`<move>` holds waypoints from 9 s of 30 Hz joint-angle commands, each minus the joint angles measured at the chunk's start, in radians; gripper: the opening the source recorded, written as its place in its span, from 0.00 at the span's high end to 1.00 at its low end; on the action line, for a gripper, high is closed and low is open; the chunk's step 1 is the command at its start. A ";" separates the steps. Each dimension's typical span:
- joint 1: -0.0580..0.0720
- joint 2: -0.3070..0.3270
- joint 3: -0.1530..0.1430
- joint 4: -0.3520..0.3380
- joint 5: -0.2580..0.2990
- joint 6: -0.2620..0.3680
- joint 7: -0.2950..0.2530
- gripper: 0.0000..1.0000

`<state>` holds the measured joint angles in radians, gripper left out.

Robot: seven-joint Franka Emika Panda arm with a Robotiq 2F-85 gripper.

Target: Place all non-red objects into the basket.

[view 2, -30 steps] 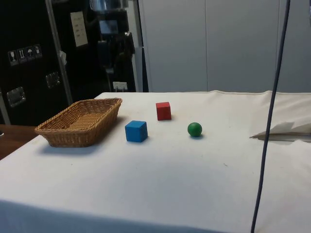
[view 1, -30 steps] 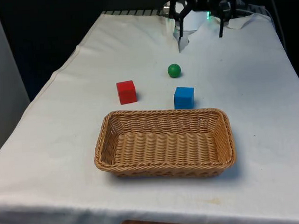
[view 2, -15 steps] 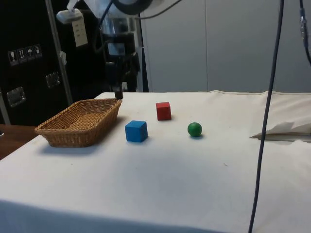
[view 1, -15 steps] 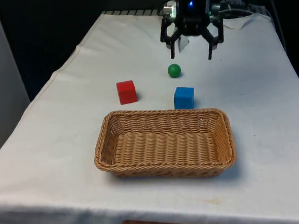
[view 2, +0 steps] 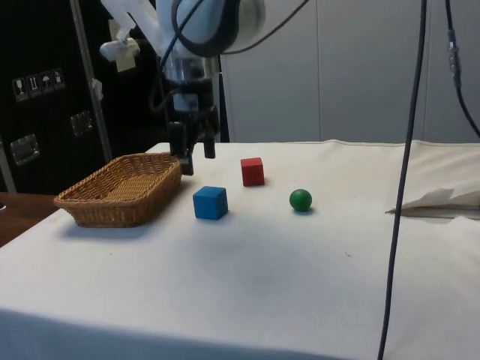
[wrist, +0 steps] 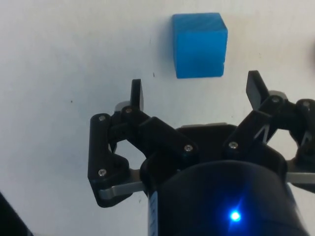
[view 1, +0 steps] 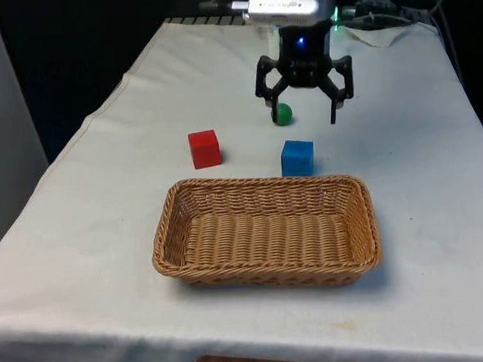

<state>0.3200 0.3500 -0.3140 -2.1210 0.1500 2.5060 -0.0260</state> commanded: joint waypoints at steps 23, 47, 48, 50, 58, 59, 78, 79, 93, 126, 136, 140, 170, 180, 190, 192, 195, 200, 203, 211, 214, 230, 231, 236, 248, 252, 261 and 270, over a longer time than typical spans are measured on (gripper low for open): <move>-0.009 0.134 0.022 -0.006 0.025 0.159 -0.018 0.00; -0.003 0.183 0.017 0.001 0.020 0.183 -0.010 0.00; -0.004 0.182 0.018 -0.001 0.021 0.183 -0.010 0.00; -0.005 0.180 0.018 -0.003 0.022 0.184 -0.011 0.00; 0.001 0.183 0.012 -0.002 0.016 0.183 -0.005 0.00; 0.002 0.184 0.012 -0.002 0.016 0.183 -0.004 0.03; 0.002 0.184 0.011 0.000 0.015 0.182 -0.005 0.98; 0.009 0.169 0.003 0.000 0.008 0.168 0.005 0.98; 0.018 0.068 -0.003 0.004 -0.015 0.080 0.041 0.98; 0.026 0.049 0.022 0.259 -0.039 -0.183 0.091 0.98; 0.013 0.150 0.022 0.413 -0.022 -0.240 0.082 0.98; 0.016 0.167 0.016 0.435 -0.026 -0.235 0.086 0.98; -0.048 0.484 -0.026 0.763 0.153 -0.250 -0.032 0.98; -0.057 0.561 -0.026 0.811 0.179 -0.232 -0.043 0.98; -0.065 0.592 -0.021 0.841 0.186 -0.229 -0.043 0.19; -0.065 0.593 -0.021 0.842 0.186 -0.229 -0.043 0.03; -0.066 0.596 -0.022 0.845 0.186 -0.229 -0.043 0.00; -0.064 0.590 -0.025 0.845 0.184 -0.236 -0.041 0.00; -0.060 0.575 -0.033 0.849 0.180 -0.251 -0.037 0.00; -0.048 0.533 -0.055 0.856 0.174 -0.306 -0.035 0.00; -0.050 0.533 -0.054 0.861 0.178 -0.310 -0.040 0.00; -0.023 0.415 -0.076 0.776 0.146 -0.373 -0.040 0.00; -0.011 0.380 -0.083 0.738 0.132 -0.371 -0.036 0.00; -0.002 0.330 -0.083 0.688 0.113 -0.374 -0.035 0.00; 0.020 0.207 -0.084 0.559 0.047 -0.371 -0.032 0.00; 0.024 0.180 -0.084 0.532 0.030 -0.371 -0.030 0.00; 0.033 0.101 -0.084 0.453 -0.021 -0.372 -0.024 0.00; 0.038 0.020 -0.082 0.373 -0.075 -0.373 -0.017 0.00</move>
<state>0.3480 0.3880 -0.3890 -1.7250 0.0880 2.1240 -0.0510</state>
